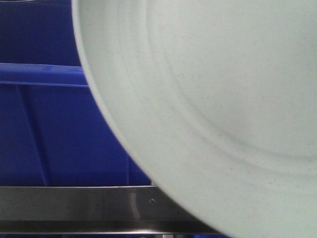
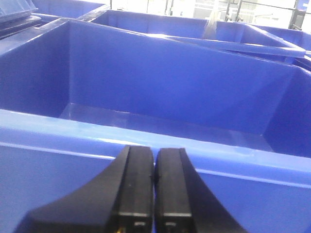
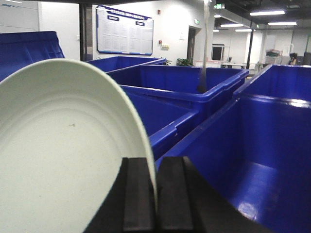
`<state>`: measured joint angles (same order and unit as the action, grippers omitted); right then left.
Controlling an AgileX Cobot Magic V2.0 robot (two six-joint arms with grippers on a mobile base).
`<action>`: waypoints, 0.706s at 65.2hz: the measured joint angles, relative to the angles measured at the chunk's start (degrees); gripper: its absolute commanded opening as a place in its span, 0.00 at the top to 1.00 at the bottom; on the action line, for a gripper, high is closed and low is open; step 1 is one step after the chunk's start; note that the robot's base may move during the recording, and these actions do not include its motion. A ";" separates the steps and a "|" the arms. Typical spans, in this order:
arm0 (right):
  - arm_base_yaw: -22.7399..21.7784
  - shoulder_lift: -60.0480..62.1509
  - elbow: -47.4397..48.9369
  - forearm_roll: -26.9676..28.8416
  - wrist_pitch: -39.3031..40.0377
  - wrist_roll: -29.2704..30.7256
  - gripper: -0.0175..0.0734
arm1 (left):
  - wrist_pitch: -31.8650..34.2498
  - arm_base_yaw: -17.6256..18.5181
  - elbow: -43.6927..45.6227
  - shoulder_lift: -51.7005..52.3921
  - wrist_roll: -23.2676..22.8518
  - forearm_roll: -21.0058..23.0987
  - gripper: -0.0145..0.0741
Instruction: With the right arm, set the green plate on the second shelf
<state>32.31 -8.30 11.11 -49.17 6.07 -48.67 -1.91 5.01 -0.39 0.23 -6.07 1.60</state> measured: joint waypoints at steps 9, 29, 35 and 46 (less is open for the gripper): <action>0.00 0.00 0.00 -2.85 2.42 0.00 0.75 | 0.00 0.00 0.00 0.00 0.00 0.00 0.69; 0.00 -1.19 6.77 0.55 -4.94 0.00 0.75 | 0.00 0.00 0.00 0.00 0.00 0.00 0.69; 0.00 -3.34 13.05 1.57 -15.32 0.00 0.75 | 0.00 0.00 0.00 0.00 0.00 0.00 0.69; 0.00 -11.25 20.96 -5.69 -27.57 -0.69 0.75 | 0.00 0.00 0.00 0.00 0.00 0.00 0.69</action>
<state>32.31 -19.54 32.07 -54.86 -21.50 -49.37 -1.91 5.01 -0.39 0.23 -6.07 1.60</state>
